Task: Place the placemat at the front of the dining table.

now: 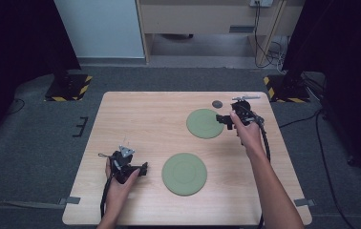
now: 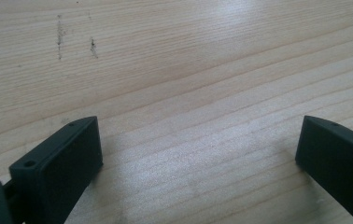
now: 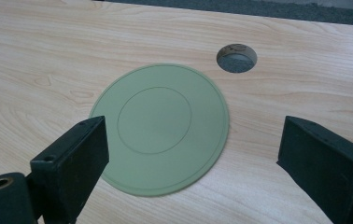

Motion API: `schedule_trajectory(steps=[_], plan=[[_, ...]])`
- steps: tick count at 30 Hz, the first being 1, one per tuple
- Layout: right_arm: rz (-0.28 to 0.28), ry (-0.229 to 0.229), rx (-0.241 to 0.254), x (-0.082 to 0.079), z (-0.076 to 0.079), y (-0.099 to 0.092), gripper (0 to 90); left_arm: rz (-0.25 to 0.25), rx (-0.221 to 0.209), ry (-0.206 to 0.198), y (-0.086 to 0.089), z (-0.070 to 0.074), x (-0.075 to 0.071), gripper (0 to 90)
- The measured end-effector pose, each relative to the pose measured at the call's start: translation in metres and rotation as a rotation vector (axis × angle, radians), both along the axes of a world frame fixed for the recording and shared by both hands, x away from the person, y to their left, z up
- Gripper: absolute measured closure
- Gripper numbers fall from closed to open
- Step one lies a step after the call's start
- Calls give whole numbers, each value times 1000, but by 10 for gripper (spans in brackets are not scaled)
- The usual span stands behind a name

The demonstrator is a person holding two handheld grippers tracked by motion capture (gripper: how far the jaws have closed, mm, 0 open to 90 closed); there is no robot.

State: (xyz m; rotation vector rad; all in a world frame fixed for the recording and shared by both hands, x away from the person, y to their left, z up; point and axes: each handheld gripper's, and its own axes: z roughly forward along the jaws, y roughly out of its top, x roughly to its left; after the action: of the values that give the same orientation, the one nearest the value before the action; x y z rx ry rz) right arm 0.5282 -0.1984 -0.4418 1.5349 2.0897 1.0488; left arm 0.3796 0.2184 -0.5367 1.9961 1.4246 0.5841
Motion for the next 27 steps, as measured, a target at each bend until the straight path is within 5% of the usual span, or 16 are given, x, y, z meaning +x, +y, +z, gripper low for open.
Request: schedule_trajectory(steps=[27], plan=[[3,-26,16,-36,-1,-28,86,14,1,-2,-1,0,-1,0]])
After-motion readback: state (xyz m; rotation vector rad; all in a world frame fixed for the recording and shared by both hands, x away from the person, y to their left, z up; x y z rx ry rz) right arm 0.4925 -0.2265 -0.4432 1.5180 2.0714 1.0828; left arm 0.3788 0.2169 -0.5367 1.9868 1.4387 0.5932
